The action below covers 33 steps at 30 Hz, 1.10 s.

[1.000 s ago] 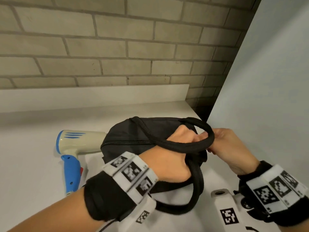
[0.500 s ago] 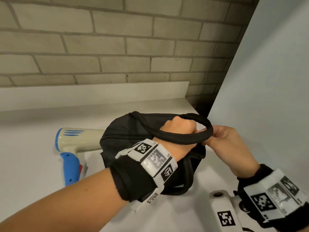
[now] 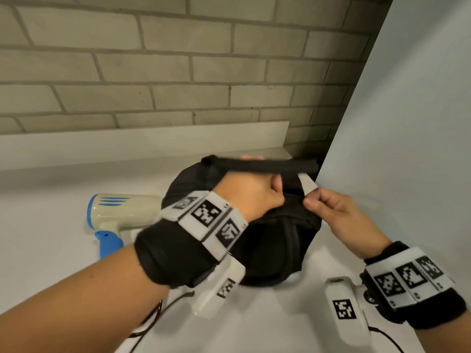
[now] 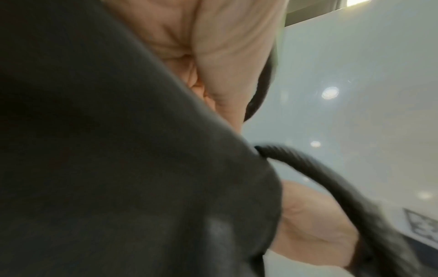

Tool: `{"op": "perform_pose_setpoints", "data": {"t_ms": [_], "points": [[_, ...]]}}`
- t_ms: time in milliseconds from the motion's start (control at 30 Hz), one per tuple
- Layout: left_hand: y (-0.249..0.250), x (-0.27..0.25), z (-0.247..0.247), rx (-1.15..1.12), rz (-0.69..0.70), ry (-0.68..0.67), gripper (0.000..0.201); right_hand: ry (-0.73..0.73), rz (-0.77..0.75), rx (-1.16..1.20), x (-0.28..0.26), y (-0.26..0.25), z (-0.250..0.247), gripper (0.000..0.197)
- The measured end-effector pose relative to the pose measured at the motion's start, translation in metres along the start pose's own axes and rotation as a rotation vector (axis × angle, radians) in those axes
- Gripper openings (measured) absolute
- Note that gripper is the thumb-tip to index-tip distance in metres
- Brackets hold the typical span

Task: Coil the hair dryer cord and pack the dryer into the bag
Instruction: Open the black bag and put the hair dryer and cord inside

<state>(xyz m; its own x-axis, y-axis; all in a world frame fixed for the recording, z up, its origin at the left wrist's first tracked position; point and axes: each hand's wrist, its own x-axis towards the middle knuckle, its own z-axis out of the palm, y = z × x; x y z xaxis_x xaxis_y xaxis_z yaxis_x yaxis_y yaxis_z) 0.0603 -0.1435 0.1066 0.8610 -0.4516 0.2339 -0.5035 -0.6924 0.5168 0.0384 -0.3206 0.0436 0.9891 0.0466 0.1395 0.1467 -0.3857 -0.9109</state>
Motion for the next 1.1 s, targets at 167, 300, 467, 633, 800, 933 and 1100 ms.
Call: {"op": "perform_pose_setpoints", "data": {"t_ms": [167,300,467,633,800,933,1100], "points": [[-0.049,-0.018,-0.052,-0.026,-0.091,0.123,0.020,0.083,0.018,0.147,0.003,0.013,-0.019,0.044],[-0.103,-0.055,-0.055,-0.181,-0.317,0.127,0.021,0.009,0.039,0.149,0.006,0.024,-0.023,0.061],[-0.140,-0.091,-0.018,-0.333,-0.461,0.120,0.029,-0.036,0.048,0.123,0.009,0.013,-0.015,0.048],[-0.150,-0.080,0.012,-0.159,-0.356,-0.023,0.040,-0.045,0.031,0.016,0.016,-0.004,-0.012,0.030],[-0.141,-0.068,0.006,0.016,-0.227,-0.181,0.009,-0.104,0.020,-0.172,0.018,-0.026,-0.011,0.022],[-0.125,-0.071,-0.030,0.098,-0.213,-0.152,0.016,-0.341,0.017,-0.356,0.016,-0.053,-0.001,0.034],[-0.097,-0.048,-0.057,0.040,0.017,0.177,0.021,-0.418,0.000,-0.674,0.025,-0.074,0.014,0.062]]}}
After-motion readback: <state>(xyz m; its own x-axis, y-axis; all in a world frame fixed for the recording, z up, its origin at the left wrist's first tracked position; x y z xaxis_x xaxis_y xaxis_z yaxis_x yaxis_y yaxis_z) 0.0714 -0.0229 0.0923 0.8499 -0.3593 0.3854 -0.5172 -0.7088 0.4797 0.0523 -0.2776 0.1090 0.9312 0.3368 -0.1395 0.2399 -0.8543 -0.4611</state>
